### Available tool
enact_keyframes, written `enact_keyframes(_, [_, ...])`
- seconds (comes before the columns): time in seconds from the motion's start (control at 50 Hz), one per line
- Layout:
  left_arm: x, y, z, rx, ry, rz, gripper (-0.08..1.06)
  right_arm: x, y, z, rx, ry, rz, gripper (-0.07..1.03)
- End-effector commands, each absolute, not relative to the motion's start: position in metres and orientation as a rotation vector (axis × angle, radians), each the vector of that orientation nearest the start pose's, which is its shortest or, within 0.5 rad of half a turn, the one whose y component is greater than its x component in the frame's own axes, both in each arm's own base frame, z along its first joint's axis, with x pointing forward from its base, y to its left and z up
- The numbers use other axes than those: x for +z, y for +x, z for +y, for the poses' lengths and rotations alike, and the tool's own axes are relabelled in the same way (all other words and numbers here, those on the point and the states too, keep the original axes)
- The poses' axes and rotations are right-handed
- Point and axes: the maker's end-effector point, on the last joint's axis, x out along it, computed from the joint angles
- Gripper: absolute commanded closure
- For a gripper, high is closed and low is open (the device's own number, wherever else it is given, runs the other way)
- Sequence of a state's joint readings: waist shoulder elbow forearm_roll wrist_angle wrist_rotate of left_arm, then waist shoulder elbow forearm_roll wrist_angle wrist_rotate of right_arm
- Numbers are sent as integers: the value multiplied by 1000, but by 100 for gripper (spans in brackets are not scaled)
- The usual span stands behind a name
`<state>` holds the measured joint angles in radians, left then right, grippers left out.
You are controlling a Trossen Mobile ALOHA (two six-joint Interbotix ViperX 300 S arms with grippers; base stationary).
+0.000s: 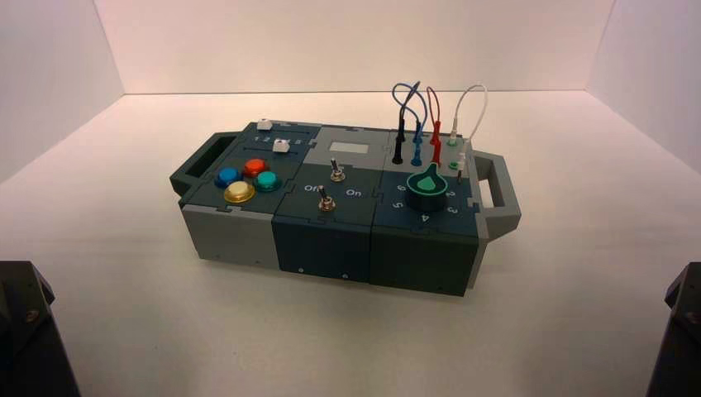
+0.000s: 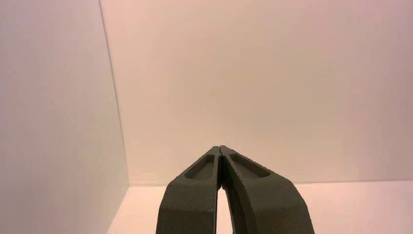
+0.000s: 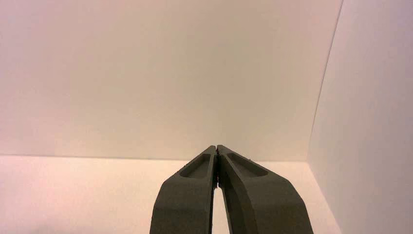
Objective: Insert the white wire.
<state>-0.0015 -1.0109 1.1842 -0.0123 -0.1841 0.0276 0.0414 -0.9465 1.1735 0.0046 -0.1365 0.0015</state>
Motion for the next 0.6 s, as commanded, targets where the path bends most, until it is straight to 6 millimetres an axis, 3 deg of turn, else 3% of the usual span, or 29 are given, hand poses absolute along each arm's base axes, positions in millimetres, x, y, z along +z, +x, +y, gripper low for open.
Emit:
enact_keyframes(0.02, [299,253,1,3,19,-11,100,281,263,16,59,7,88,99])
enact_keyframes(0.28, [279,255,-10,-42,19,181,100,262,267,36,133,-6,255,99])
enact_keyframes(0.6, [259,246,-69,-274,43,364,101,231,265,57,191,65,501,99])
